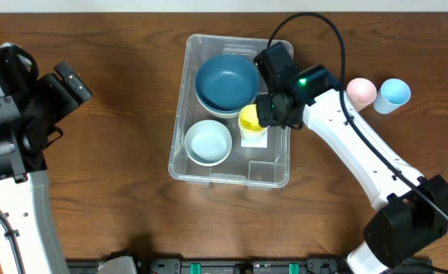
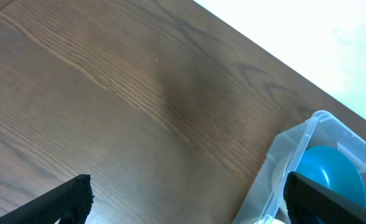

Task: Pack container
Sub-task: 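Carry the yellow cup and nest it into the white cup, then reach the right gripper to the blue cup and grip its rim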

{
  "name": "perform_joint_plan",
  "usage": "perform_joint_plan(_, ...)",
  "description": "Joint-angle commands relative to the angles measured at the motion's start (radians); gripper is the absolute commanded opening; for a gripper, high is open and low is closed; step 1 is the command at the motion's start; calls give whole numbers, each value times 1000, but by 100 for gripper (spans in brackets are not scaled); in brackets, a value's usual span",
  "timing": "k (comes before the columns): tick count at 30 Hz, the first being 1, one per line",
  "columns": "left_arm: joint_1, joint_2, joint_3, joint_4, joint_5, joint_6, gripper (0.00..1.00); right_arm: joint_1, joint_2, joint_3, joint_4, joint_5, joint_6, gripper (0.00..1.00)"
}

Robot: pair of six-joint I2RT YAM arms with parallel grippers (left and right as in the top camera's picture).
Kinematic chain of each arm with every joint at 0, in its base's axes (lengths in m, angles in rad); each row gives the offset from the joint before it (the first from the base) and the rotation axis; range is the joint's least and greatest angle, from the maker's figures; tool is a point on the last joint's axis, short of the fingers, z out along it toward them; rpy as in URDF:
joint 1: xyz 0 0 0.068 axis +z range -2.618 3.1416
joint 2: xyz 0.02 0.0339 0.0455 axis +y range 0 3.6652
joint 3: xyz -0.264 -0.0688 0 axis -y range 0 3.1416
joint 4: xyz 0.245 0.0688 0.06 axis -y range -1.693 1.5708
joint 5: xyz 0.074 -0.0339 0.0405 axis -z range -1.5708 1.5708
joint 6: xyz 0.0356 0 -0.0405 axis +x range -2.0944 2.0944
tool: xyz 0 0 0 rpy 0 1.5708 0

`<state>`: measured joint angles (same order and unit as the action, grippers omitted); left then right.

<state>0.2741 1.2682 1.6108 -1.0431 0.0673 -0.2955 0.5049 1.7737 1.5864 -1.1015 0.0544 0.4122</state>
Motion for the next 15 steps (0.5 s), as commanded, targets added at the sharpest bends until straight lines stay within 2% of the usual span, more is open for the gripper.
perform_joint_plan(1, 5, 5, 10, 0, -9, -2, 98, -52, -3, 27, -4, 8, 0, 50)
perform_joint_plan(4, 5, 5, 10, 0, -9, -2, 98, -111, -34, 59, -17, 2, 10, 53)
perform_joint_plan(10, 5, 5, 10, 0, -9, -2, 98, -315, -138, 78, 4, 0, 21, 70)
perform_joint_plan(15, 5, 5, 10, 0, -9, -2, 98, -559, -149, 75, 17, -7, 44, 73)
